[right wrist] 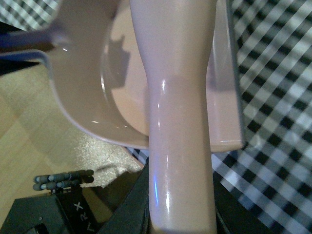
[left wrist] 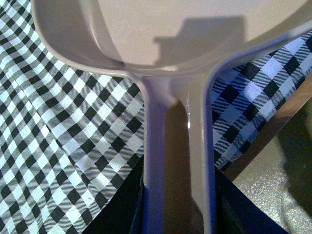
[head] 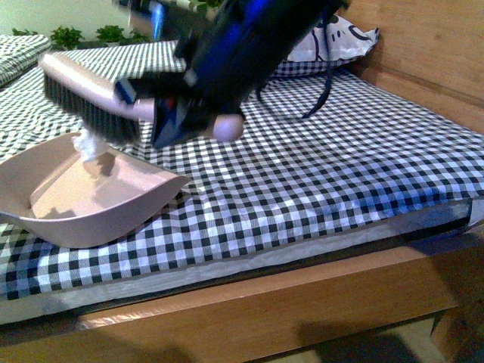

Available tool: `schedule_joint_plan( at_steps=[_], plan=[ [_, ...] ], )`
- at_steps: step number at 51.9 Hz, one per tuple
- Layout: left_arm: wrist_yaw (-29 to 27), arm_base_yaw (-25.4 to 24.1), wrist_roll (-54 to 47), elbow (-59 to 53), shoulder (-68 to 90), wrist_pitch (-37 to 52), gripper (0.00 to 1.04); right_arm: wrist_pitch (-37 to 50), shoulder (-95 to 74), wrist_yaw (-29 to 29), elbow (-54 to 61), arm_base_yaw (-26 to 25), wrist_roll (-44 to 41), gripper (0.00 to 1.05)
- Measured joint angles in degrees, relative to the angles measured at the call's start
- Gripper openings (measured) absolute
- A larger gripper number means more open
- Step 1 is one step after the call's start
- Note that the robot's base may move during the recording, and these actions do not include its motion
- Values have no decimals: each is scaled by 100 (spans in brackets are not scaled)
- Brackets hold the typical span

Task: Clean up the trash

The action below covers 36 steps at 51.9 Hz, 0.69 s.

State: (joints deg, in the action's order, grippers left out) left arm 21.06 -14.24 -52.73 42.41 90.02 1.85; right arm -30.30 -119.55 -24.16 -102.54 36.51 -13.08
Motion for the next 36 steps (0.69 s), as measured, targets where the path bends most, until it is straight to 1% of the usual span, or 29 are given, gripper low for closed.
schedule_joint_plan(
  at_steps=[3, 4, 8, 11, 16, 20, 23, 28, 32, 34, 36],
  plan=[
    [-2, 0, 0, 0, 0, 0, 28, -101, 350, -127, 55, -214, -179, 18],
    [0, 0, 0, 0, 0, 0, 28, -129, 562, -122, 116, -365, -271, 18],
    [-4, 0, 0, 0, 0, 0, 28, -138, 933, -114, 317, -664, -426, 18],
    [-7, -2, -2, 0, 0, 0, 28, -15, 1239, 68, 682, -973, -522, 18],
    [-7, -2, -2, 0, 0, 0, 28, 511, 1412, 391, 1360, -1088, -520, 18],
    [-2, -2, -2, 0, 0, 0, 28, 1290, 1574, 804, 1958, -1156, -39, 18],
    [0, -2, -2, 0, 0, 0, 28, 1545, 1740, 817, 2223, -1248, 199, 18],
    [-13, -2, 2, -2, 0, 9, 28, 1895, 2264, 739, 2798, -1547, 699, 18],
    [-254, 26, 210, -216, -22, 693, 28, 1967, 2776, 614, 3211, -1847, 986, 18],
    [-422, 66, 522, -334, -50, 1172, 28, 1971, 3143, 498, 3471, -2070, 1191, 18],
    [-485, 74, 778, -376, -103, 1416, 28, 1965, 3414, 389, 3650, -2238, 1303, 18]
  ],
)
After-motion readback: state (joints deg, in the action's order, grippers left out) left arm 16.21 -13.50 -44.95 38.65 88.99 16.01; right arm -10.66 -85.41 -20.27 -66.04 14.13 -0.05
